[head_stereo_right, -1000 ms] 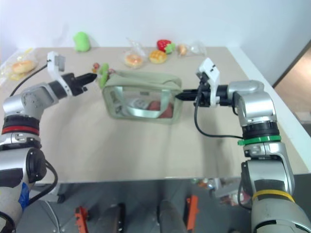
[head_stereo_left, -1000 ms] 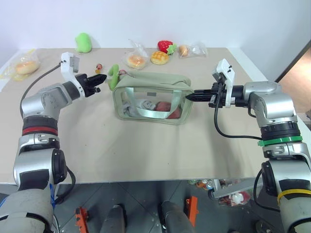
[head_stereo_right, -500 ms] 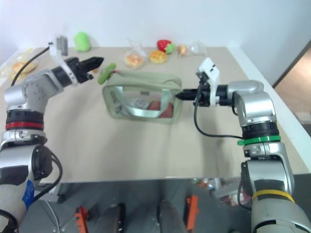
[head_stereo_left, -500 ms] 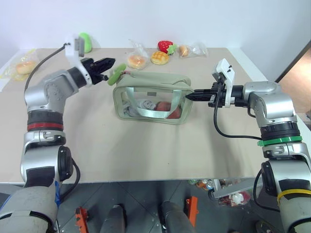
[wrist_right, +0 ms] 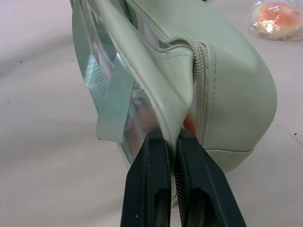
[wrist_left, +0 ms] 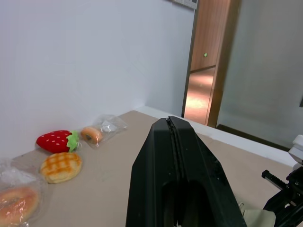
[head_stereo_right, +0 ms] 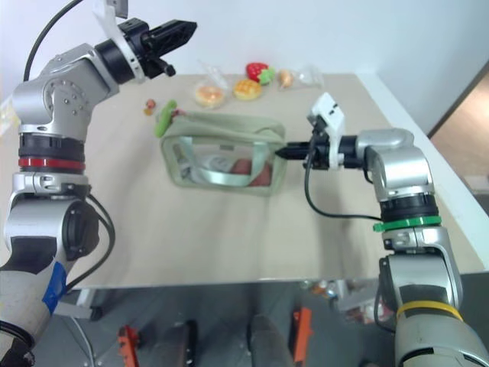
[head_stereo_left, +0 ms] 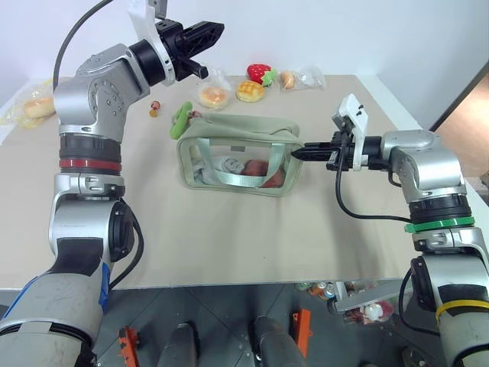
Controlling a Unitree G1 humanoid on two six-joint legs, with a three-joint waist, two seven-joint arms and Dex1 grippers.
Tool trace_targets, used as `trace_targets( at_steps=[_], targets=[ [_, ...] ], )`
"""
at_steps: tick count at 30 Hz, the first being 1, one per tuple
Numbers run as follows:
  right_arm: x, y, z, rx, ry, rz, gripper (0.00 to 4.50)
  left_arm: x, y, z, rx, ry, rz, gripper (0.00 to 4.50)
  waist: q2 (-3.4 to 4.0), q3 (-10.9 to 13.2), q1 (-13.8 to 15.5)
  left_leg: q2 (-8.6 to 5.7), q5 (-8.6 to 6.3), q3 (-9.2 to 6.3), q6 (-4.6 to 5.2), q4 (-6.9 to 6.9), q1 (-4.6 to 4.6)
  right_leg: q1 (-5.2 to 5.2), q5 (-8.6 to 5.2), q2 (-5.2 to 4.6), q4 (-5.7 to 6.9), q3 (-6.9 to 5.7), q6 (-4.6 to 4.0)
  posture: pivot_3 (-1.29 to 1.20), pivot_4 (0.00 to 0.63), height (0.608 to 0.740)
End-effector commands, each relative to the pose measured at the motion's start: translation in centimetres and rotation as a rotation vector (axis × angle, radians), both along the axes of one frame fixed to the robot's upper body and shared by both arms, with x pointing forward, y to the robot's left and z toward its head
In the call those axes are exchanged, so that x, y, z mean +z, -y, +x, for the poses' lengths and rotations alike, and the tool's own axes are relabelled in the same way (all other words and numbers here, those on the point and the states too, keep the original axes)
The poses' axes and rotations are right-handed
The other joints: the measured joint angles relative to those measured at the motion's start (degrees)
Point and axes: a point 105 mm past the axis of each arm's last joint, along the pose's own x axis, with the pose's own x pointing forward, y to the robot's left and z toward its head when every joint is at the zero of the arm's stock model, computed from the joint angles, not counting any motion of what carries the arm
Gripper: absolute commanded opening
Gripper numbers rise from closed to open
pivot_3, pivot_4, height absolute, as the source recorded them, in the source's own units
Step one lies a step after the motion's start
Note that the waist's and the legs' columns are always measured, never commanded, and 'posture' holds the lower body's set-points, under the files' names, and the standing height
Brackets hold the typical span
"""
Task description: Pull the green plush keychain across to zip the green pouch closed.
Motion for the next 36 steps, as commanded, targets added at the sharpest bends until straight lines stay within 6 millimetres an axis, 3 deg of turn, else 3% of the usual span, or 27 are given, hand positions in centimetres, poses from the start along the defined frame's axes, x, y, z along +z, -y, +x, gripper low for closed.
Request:
trace_targets(
  at_steps=[1,4,7,14,18,30,36],
  targets=[
    [0.8,0.1,-0.3,0.003,0.032,0.014,0.00,0.2,-2.7,0.1,0.037,-0.020,-0.049,0.03,0.00,0.00,-0.09,0.00,0.00,0.00,0.00,0.00,0.00,0.00,0.00,0.00,0.00,0.01,0.00,0.00,0.150,0.740],
    [0.8,0.1,-0.2,0.000,0.031,0.012,0.00,-1.2,-4.3,0.5,0.067,-0.062,-0.045,1.19,0.01,0.00,-0.15,0.00,0.00,0.01,0.00,-0.01,0.03,0.00,0.00,0.01,0.01,0.02,0.00,0.00,0.150,0.740],
    [0.8,-0.1,-0.2,0.002,0.031,0.013,0.00,-3.9,-7.6,2.0,0.208,-0.158,-0.049,2.19,0.01,0.00,-0.07,0.00,0.00,0.00,0.00,0.02,0.01,0.02,0.01,0.01,0.01,0.01,0.01,0.00,0.150,0.740],
    [0.6,-0.2,-0.2,0.007,0.027,0.010,0.00,-8.2,-9.7,2.5,0.273,-0.237,0.024,2.19,0.00,0.00,-0.05,0.00,0.00,0.00,0.00,0.02,-0.02,0.00,0.02,0.01,0.00,0.01,0.02,0.00,0.150,0.740],
    [0.6,-0.1,-0.3,0.007,0.025,0.009,0.00,-9.4,-10.3,2.8,0.280,-0.288,-0.005,2.19,0.00,0.00,-0.05,0.00,0.00,-0.01,0.00,0.03,-0.02,0.00,0.02,0.01,0.01,0.01,0.02,0.00,0.150,0.740],
    [0.6,0.1,-0.6,0.001,0.023,0.008,0.00,-11.0,-7.3,1.8,0.088,-0.412,-0.024,2.19,0.00,0.00,-0.05,0.00,0.00,0.00,0.00,0.04,-0.02,0.01,0.02,0.01,0.01,0.01,0.02,0.00,0.150,0.740],
    [0.5,0.2,-0.7,-0.005,0.022,0.011,0.00,-12.5,-7.4,1.6,0.094,-0.466,0.020,2.19,0.00,-0.01,0.16,0.00,0.00,-0.01,0.00,0.05,-0.01,0.05,0.02,0.01,0.01,0.01,0.02,0.00,0.150,0.740]
  ],
)
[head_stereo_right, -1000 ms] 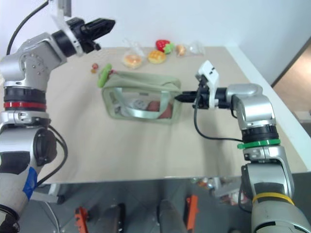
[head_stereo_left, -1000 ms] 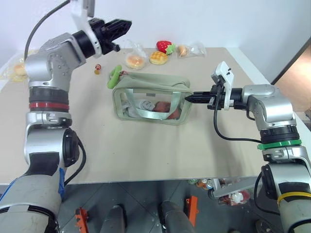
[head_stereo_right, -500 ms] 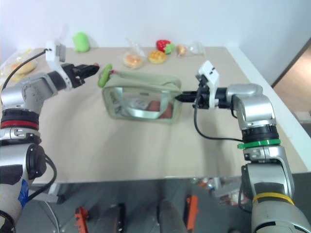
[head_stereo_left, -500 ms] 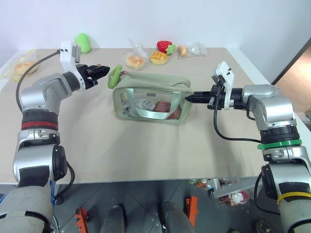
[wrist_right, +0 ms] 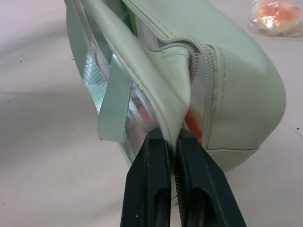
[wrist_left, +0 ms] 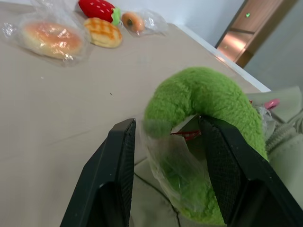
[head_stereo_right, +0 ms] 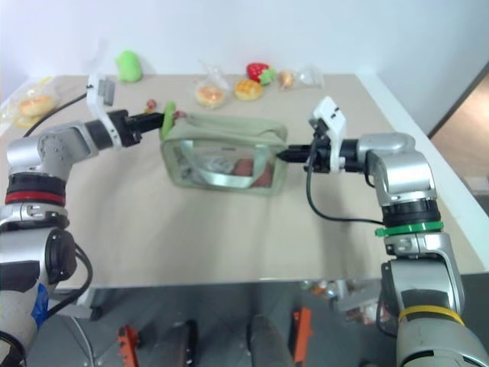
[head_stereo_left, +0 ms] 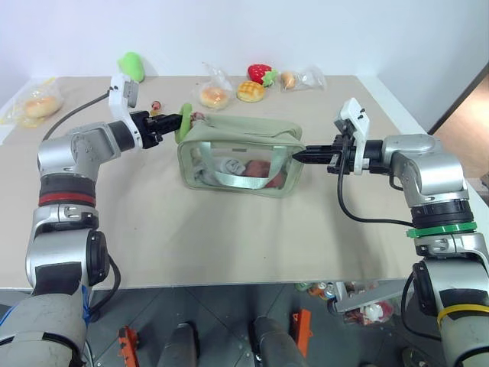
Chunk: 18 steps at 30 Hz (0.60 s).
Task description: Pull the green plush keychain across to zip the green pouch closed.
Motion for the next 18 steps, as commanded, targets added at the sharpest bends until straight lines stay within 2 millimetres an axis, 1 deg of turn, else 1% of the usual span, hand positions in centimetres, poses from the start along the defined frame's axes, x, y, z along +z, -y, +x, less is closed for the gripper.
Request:
trace_targets(
  at_steps=[1,3,7,11,12,13,14,15,17,18],
  targets=[
    [0.8,-0.1,-0.4,0.011,0.031,0.009,0.00,-0.2,0.1,-0.3,-0.017,-0.007,0.021,2.19,0.00,0.00,0.03,0.00,0.00,0.00,0.00,0.01,0.00,0.01,0.00,0.00,0.00,0.00,0.00,0.00,0.150,0.740],
    [0.8,-0.1,-0.3,0.010,0.031,0.011,0.00,-0.2,0.1,-0.3,-0.016,-0.014,0.019,2.19,0.00,0.00,0.05,0.00,0.00,0.00,0.00,0.04,0.01,0.03,0.00,0.00,0.00,0.00,0.00,0.00,0.150,0.740],
    [1.0,-0.2,-0.3,0.015,0.033,0.013,0.00,-0.8,0.8,-0.5,-0.044,-0.033,0.023,2.19,0.00,0.00,0.05,0.00,0.00,0.00,0.00,0.09,0.01,0.05,0.01,0.00,0.00,0.00,0.01,0.00,0.150,0.740],
    [1.0,-0.2,-0.2,0.014,0.032,0.012,0.00,-0.8,1.1,-0.5,-0.055,-0.037,0.002,2.19,0.00,0.00,0.03,0.00,0.00,0.00,0.00,0.08,-0.01,0.03,0.02,0.00,0.00,0.00,0.01,0.00,0.150,0.740],
    [0.9,-0.2,-0.2,0.014,0.032,0.011,0.00,-0.8,1.2,-0.4,-0.049,-0.038,-0.002,1.68,0.00,0.00,0.03,0.00,0.00,0.00,0.00,0.08,-0.01,0.03,0.02,0.00,0.00,0.00,0.01,0.00,0.150,0.740],
    [0.9,-0.3,-0.2,0.014,0.032,0.012,0.00,-0.8,1.2,-0.4,-0.047,-0.037,0.000,1.46,0.00,0.00,0.03,0.00,0.00,0.00,0.00,0.08,0.00,0.04,0.01,0.00,0.00,0.00,0.02,0.00,0.150,0.740],
    [1.0,-0.3,-0.2,0.014,0.032,0.012,0.00,-0.8,1.2,-0.3,-0.045,-0.036,0.001,1.07,0.00,0.00,0.03,0.00,0.00,-0.01,0.00,0.08,0.00,0.04,0.01,0.00,0.00,0.00,0.02,0.00,0.150,0.740],
    [0.9,-0.3,-0.2,0.015,0.032,0.012,0.00,-0.8,1.2,-0.3,-0.042,-0.033,-0.004,0.79,0.00,0.00,0.03,0.00,0.00,0.00,0.00,0.08,0.00,0.04,0.01,0.00,0.00,0.00,0.02,0.00,0.150,0.740],
    [0.9,-0.3,-0.2,0.015,0.032,0.011,0.00,-0.5,1.1,-0.2,-0.037,-0.028,-0.013,0.02,0.00,0.00,0.02,0.00,0.00,0.00,0.00,0.08,0.00,0.04,0.02,0.00,0.00,0.00,0.02,0.00,0.150,0.740],
    [0.9,-0.3,-0.2,0.014,0.032,0.011,0.00,-0.4,1.0,-0.2,-0.034,-0.025,-0.015,0.02,0.00,0.00,0.02,0.00,0.00,0.00,0.00,0.08,0.00,0.04,0.02,0.00,0.00,0.00,0.02,0.00,0.150,0.740]
  ],
)
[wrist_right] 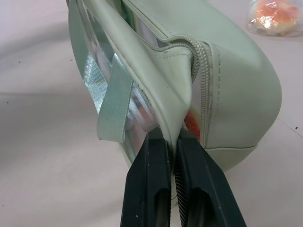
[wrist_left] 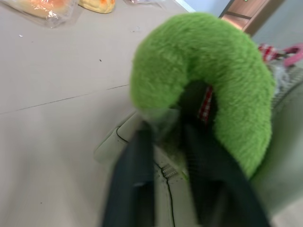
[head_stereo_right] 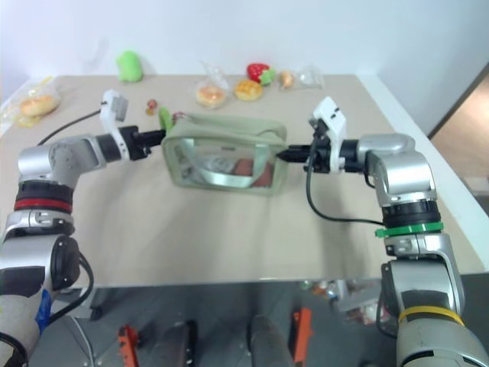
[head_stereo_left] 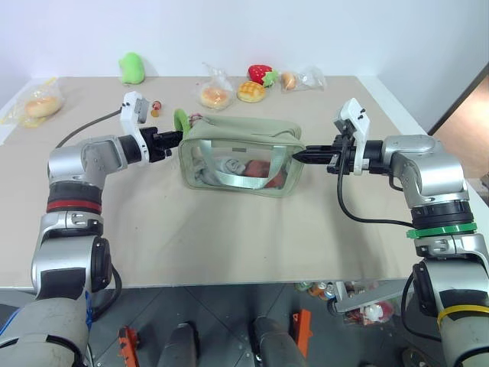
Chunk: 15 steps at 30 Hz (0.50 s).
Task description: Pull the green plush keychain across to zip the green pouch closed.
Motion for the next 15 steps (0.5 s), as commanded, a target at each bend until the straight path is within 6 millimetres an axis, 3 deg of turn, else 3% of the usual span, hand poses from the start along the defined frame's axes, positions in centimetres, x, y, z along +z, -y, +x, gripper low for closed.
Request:
trace_targets(
  at_steps=[1,9,15],
  targets=[
    [0.9,-0.3,-0.2,0.019,0.033,0.008,0.00,2.0,0.0,0.0,0.000,0.067,-0.025,0.02,0.00,0.00,0.00,0.00,0.00,0.00,0.00,0.00,0.00,0.00,0.00,0.00,0.00,0.00,0.00,0.00,0.150,0.740],
    [0.9,-0.4,-0.1,0.019,0.033,0.010,0.00,3.4,-1.0,0.6,0.070,0.122,-0.018,0.02,0.00,0.00,-0.01,0.00,0.00,0.00,0.00,0.00,0.00,0.00,0.00,0.00,0.00,0.00,0.00,0.00,0.150,0.740],
    [0.8,-0.5,0.0,0.022,0.032,0.009,0.00,7.3,-1.4,0.9,0.131,0.261,-0.032,0.02,0.00,0.00,-0.02,0.00,0.00,0.00,0.00,0.00,-0.01,0.00,0.01,0.00,0.00,0.00,0.01,0.00,0.150,0.740]
  ],
)
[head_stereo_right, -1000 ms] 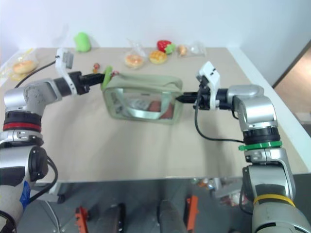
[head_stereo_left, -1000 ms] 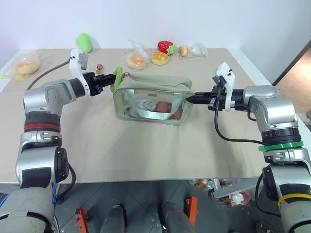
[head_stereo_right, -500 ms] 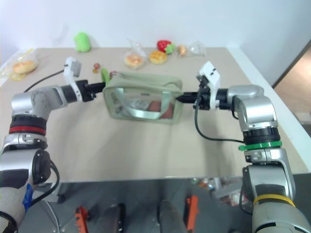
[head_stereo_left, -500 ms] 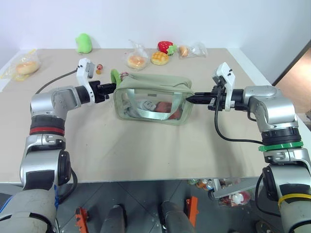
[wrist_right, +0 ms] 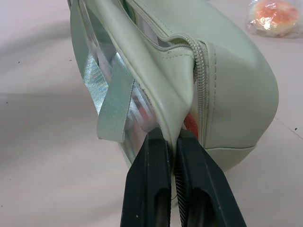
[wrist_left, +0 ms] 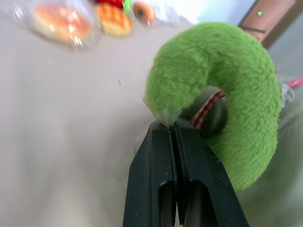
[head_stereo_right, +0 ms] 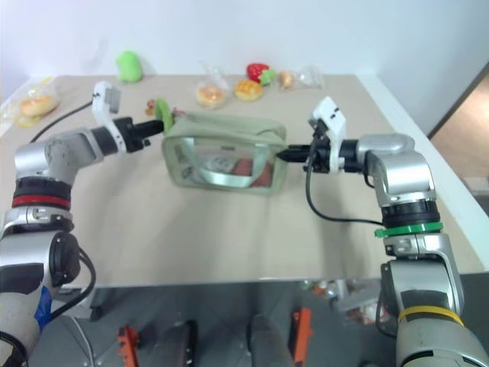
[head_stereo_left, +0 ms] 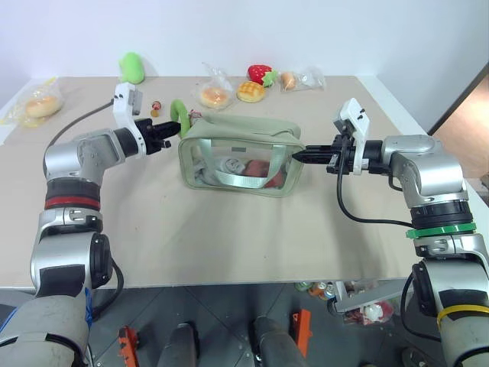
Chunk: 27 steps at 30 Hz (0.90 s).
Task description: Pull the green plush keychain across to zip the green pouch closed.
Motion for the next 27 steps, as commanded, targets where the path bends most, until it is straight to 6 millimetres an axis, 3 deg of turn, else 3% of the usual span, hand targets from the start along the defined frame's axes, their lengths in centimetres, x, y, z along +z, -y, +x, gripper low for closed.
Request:
trace_targets(
  at_steps=[1,5,9,14,20,21,24,26,27],
  targets=[
    [0.8,-0.4,0.0,0.021,0.027,0.009,0.00,5.3,-0.4,0.0,0.050,0.178,-0.010,0.02,0.00,0.00,0.00,0.00,0.00,0.00,0.00,0.00,0.00,0.00,0.00,0.00,0.00,0.00,0.00,0.00,0.150,0.740],
    [1.0,-0.5,0.0,0.022,0.030,0.010,0.00,7.0,0.6,0.2,0.064,0.275,0.076,0.02,0.00,0.00,-0.05,0.00,0.00,0.01,0.00,-0.01,0.02,0.00,0.00,0.00,0.00,0.00,0.00,0.00,0.150,0.740],
    [0.9,-0.5,0.1,0.021,0.030,0.009,0.00,7.7,2.9,-0.2,0.016,0.382,0.203,0.02,0.00,0.00,-0.05,0.00,0.00,0.00,0.00,-0.01,0.02,0.00,0.00,0.00,0.00,0.00,0.00,0.00,0.150,0.740],
    [1.0,-0.5,0.0,0.021,0.031,0.009,0.00,8.1,8.2,-2.2,-0.157,0.568,0.415,0.02,0.00,0.00,-0.01,0.00,0.00,0.03,0.00,0.01,-0.02,0.00,0.01,0.00,-0.02,0.04,0.01,0.00,0.150,0.740],
    [1.1,-0.4,0.0,0.016,0.033,0.008,0.00,7.6,10.8,-4.5,-0.310,0.627,0.477,0.02,0.02,0.01,-0.24,0.00,0.00,0.04,0.00,-0.06,0.04,-0.05,0.01,0.05,0.01,0.10,0.01,0.00,0.150,0.740],
    [1.1,-0.4,0.0,0.016,0.033,0.008,0.00,7.5,10.8,-4.7,-0.325,0.614,0.467,0.58,0.02,0.01,-0.24,0.00,0.00,0.04,0.00,-0.06,0.04,-0.04,0.01,0.05,0.01,0.10,0.01,0.00,0.150,0.740],
    [1.1,-0.4,0.0,0.014,0.034,0.010,0.00,7.5,10.5,-5.1,-0.352,0.577,0.424,1.49,0.02,0.01,-0.22,0.00,0.00,0.04,0.00,0.00,0.00,-0.03,0.01,0.05,0.00,0.11,0.01,0.00,0.150,0.740],
    [1.1,-0.4,0.0,0.015,0.034,0.010,0.00,7.8,9.8,-4.4,-0.296,0.570,0.421,2.30,0.02,0.01,-0.22,0.00,0.00,0.04,0.01,0.02,0.00,-0.02,0.01,0.05,0.01,0.12,0.01,0.00,0.150,0.740],
    [1.0,-0.4,0.0,0.016,0.033,0.010,0.00,7.9,9.5,-4.1,-0.271,0.566,0.418,2.50,0.02,0.01,-0.22,0.00,0.00,0.04,0.01,0.03,0.00,-0.02,0.01,0.05,0.00,0.12,0.01,0.00,0.150,0.740]
  ],
)
